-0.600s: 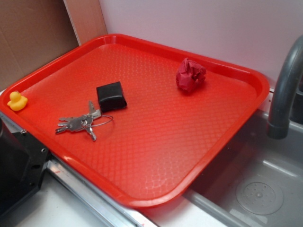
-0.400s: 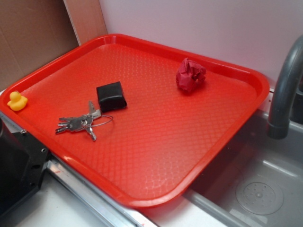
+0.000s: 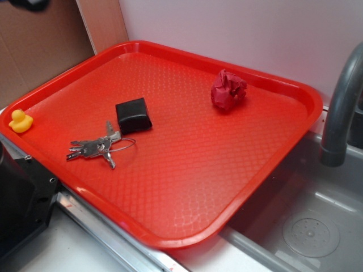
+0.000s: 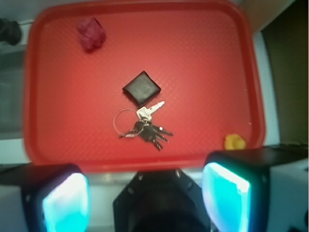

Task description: Grab the red paper.

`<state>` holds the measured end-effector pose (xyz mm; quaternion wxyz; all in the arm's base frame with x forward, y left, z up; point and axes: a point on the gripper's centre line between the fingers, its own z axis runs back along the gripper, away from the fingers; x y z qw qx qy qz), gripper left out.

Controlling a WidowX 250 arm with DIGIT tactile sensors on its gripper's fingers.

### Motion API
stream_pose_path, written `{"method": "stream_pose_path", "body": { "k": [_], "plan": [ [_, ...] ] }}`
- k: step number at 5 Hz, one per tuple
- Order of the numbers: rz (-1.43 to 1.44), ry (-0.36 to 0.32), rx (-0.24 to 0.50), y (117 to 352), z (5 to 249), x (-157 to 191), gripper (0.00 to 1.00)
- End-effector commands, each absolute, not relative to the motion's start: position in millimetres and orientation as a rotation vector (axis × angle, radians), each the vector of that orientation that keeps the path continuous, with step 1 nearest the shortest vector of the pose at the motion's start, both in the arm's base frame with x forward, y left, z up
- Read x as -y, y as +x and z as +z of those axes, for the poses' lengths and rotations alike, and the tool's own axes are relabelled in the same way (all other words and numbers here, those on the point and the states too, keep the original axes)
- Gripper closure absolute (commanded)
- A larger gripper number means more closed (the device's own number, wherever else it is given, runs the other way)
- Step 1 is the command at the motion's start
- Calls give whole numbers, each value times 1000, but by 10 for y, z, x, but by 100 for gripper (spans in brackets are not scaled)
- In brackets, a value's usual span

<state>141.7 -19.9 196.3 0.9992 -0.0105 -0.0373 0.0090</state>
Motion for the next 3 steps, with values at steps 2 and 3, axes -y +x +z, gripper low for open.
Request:
{"method": "stream_pose_path", "body": {
  "k": [2,3],
  "plan": [
    [-82,-65,235,2625,1423,722,0],
    [-127,-70,297,2947,1277,886,0]
  ]
}}
